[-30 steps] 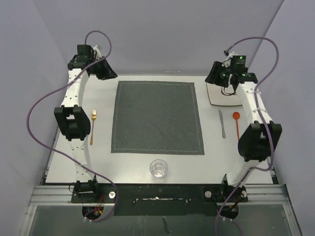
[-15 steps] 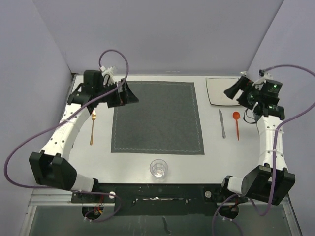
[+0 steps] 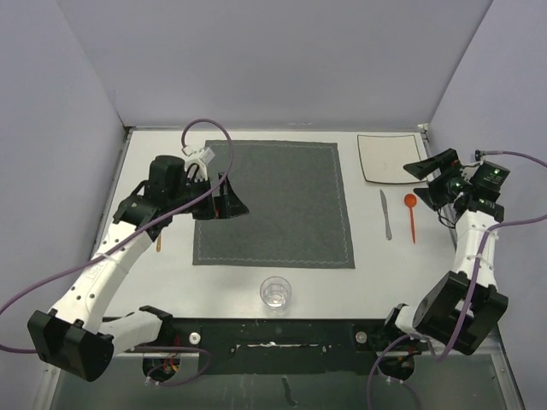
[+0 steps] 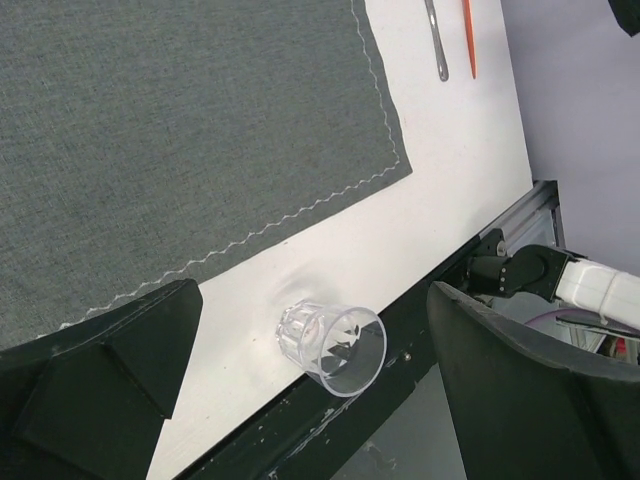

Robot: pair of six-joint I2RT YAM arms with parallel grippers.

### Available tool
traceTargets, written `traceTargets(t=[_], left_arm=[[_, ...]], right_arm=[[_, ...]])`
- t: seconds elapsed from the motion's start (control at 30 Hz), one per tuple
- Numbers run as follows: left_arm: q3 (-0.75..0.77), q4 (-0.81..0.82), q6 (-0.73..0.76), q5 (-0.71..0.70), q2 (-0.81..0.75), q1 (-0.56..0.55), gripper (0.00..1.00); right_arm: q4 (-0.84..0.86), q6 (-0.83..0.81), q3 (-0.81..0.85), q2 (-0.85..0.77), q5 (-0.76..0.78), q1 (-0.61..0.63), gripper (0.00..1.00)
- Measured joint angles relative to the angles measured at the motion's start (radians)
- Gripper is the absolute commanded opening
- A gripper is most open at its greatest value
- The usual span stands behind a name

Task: Set the dinner table for one person
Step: Pick up the plate at the center of the board.

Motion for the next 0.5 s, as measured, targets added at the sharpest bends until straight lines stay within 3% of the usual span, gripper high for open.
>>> traceTargets(t=[0.2,0.5], left_arm=[[-0.044,0.023,-0.005,0.004,0.013,-0.010,0.98],[-0.047,0.092,-0.002,0.013,0.138,-0.031,0.98]], right_arm=[[0.099,0.110,-0.006,0.151,-0.020,-0.009,0.80],[0.095,0.123,0.071,0.370,0.071,-0.017,0.76]])
